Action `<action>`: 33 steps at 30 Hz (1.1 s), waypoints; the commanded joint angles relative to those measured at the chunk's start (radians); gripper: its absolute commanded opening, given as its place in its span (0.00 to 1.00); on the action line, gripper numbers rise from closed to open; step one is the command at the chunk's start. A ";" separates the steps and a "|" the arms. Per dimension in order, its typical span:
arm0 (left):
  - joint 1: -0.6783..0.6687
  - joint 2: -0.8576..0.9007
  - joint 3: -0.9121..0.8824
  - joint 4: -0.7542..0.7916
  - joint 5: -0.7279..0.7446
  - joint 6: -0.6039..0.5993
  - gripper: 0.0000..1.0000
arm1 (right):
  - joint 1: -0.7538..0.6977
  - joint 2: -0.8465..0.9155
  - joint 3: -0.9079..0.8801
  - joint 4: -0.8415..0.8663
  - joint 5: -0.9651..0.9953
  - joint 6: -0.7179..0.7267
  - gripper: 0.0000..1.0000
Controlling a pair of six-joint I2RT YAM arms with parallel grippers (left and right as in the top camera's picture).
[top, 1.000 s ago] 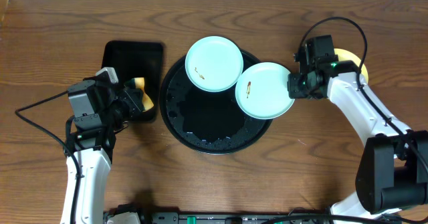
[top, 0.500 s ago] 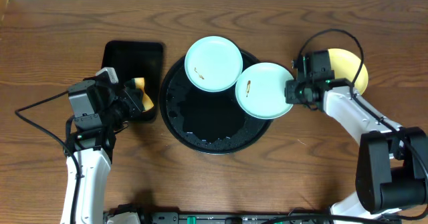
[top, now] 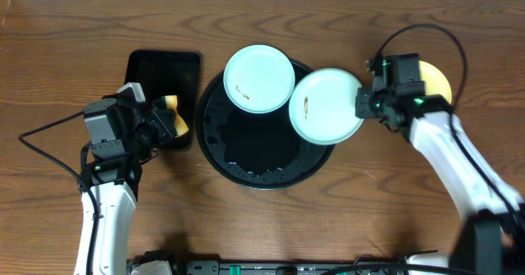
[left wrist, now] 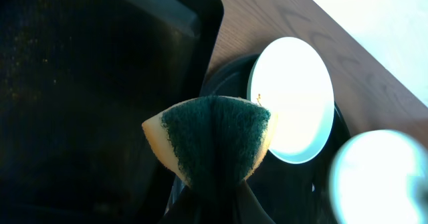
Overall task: Clean dirty plates on tray and stack at the side
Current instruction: 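Grasp the right light-green plate with the right gripper and lift it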
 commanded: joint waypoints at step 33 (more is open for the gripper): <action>-0.066 0.003 0.029 0.082 -0.004 0.307 0.08 | 0.722 -0.100 0.034 -0.045 0.928 -0.051 0.01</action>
